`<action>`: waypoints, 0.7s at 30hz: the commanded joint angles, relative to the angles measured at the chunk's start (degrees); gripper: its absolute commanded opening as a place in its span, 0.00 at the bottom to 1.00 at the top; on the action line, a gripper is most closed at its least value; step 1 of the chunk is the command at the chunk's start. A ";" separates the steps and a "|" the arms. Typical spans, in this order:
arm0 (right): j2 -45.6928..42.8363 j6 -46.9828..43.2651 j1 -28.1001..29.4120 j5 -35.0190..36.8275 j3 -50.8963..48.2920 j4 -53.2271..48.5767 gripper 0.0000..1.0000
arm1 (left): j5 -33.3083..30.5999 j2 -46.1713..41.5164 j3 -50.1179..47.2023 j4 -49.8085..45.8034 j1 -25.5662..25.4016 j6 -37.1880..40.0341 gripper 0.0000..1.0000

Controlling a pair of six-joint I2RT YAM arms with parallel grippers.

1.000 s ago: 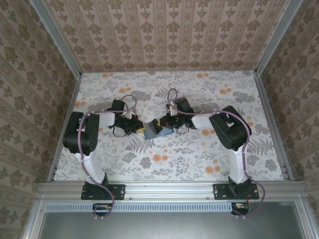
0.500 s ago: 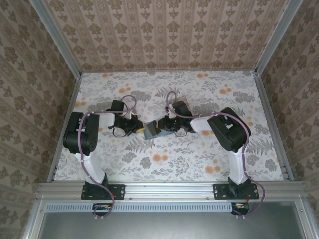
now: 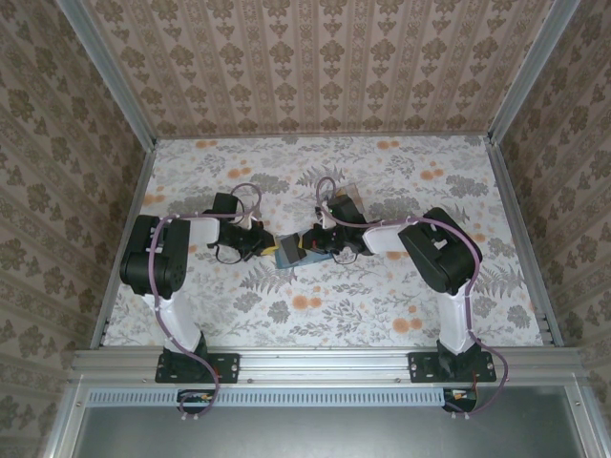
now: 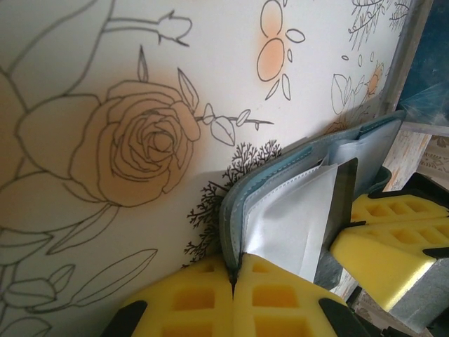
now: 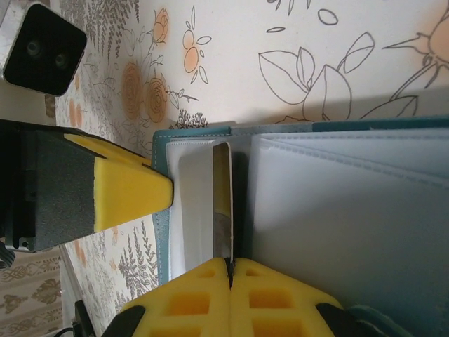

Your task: Put the credit cards into the card holder

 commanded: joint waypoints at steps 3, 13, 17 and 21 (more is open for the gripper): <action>-0.39 4.24 2.18 1.83 -1.99 -1.81 0.02 | -2.59 0.79 -2.02 -1.91 -0.57 -1.95 0.00; 1.16 12.27 4.41 4.67 -3.47 4.78 0.01 | -2.88 -0.36 -3.36 0.18 -1.02 -4.66 0.00; 0.60 11.63 4.78 4.22 -3.32 3.90 0.10 | -3.04 -0.61 -4.64 1.97 -1.03 -6.10 0.00; -2.92 5.42 3.65 5.82 -2.33 -3.56 0.18 | -3.03 -0.93 -5.12 2.39 -0.87 -6.40 0.00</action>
